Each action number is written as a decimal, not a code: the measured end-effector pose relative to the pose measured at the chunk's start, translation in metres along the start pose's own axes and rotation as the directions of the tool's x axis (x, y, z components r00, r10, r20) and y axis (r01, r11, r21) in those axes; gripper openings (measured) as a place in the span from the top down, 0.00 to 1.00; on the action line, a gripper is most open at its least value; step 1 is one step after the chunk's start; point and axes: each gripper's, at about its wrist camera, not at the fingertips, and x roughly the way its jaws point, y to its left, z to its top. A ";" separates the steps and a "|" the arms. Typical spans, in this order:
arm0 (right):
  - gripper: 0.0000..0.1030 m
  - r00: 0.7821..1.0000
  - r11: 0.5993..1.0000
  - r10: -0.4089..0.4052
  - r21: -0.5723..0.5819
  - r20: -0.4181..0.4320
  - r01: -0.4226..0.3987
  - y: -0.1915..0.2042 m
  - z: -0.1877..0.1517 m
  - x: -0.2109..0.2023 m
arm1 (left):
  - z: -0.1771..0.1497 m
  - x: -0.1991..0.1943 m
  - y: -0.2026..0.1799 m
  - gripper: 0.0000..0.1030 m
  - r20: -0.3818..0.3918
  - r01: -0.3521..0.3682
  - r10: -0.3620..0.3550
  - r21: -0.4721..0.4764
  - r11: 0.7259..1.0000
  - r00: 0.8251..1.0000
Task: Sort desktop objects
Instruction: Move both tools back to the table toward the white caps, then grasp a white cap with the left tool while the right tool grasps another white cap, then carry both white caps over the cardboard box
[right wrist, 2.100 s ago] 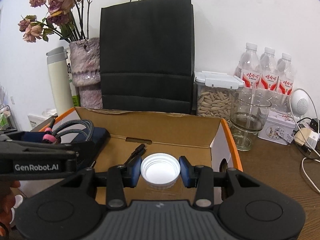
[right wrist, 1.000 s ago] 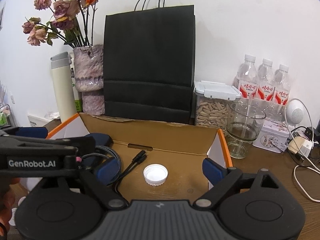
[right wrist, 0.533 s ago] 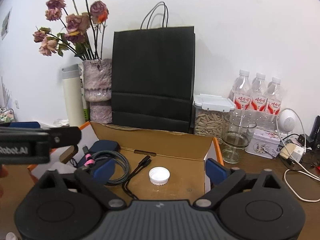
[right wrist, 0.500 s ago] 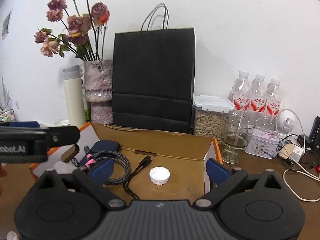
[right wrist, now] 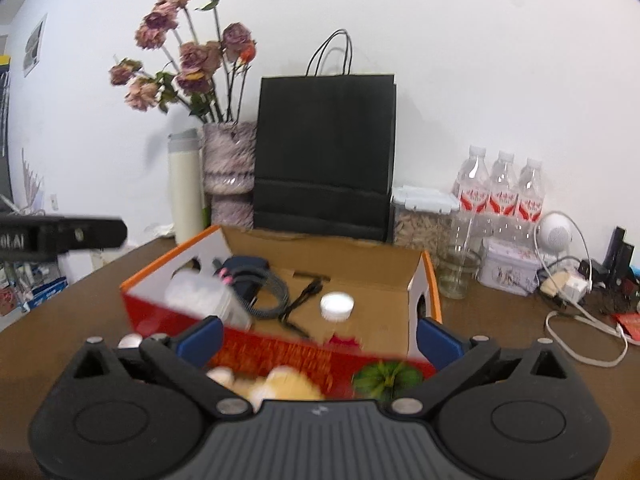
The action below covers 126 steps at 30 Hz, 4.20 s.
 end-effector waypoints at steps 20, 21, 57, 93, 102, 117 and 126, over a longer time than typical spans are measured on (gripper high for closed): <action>0.00 0.988 0.996 0.029 0.085 -0.150 -0.016 0.013 -0.104 -0.066 | -0.083 -0.055 0.035 0.00 -0.155 -0.047 0.046 -0.001 0.999 0.987; 0.00 0.988 0.996 0.033 0.090 -0.152 -0.019 0.013 -0.107 -0.069 | -0.087 -0.055 0.037 0.00 -0.167 -0.047 0.045 -0.007 0.999 0.985; 0.62 0.983 0.998 0.008 0.070 -0.182 0.004 0.004 -0.117 -0.071 | -0.118 -0.014 0.042 0.00 -0.295 -0.105 0.111 0.036 0.994 0.949; 0.62 0.996 0.998 0.024 0.055 -0.081 -0.019 -0.002 -0.075 -0.061 | -0.085 -0.023 0.019 0.72 -0.166 0.048 -0.040 0.047 0.998 0.985; 0.62 0.997 0.998 0.067 0.012 0.044 -0.068 0.007 -0.015 -0.048 | -0.035 -0.019 0.002 0.71 -0.018 0.080 -0.079 0.049 0.996 0.997; 0.62 0.980 0.995 0.088 0.031 0.176 -0.095 0.005 0.058 0.005 | 0.027 0.041 -0.013 0.71 0.104 0.085 -0.080 -0.037 0.996 0.991; 0.62 0.991 0.993 0.093 0.060 0.093 -0.099 -0.014 0.056 0.074 | 0.026 0.106 -0.016 0.71 0.033 0.059 -0.058 -0.025 0.998 0.998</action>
